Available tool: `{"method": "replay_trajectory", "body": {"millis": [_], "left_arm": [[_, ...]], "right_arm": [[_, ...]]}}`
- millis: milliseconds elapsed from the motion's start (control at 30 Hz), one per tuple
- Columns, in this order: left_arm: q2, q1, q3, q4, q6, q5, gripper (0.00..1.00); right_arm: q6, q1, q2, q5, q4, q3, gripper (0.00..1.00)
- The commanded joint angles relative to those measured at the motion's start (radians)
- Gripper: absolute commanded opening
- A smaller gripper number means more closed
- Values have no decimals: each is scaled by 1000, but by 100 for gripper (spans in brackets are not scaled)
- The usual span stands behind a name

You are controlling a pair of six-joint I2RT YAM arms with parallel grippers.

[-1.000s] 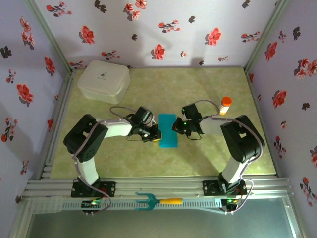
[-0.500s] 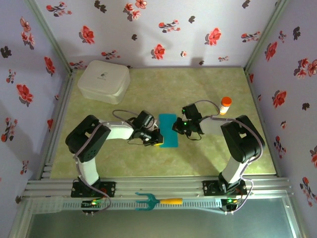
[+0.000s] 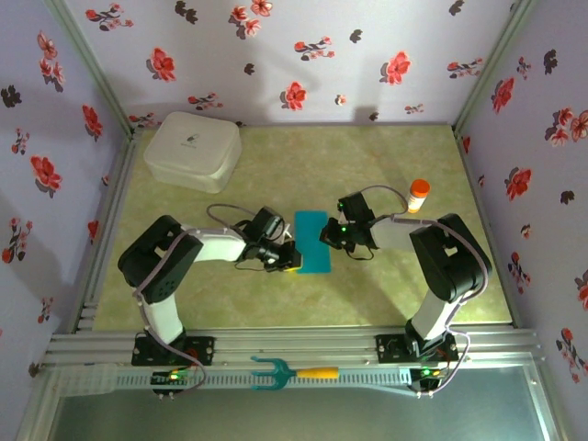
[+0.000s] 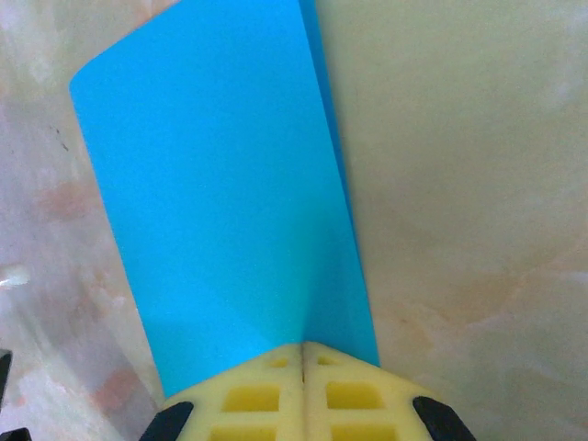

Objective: Fold a paper plane with a square sheet of paper (pick it up from the middle)
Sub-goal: First fold the square sheet of paper in half at the center of the table.

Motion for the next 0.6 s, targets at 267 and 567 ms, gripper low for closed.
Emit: {"method": "replay_trajectory", "body": {"millis": [267,567], "left_arm": [[-36,-51,26,-227,133,-60,11],[-35,-87,54,-311,189,-131,11]], "right_arm": [[12,-9,24,89,-114,-37,0],[12,-9,30,85,-112,-36,0]]}}
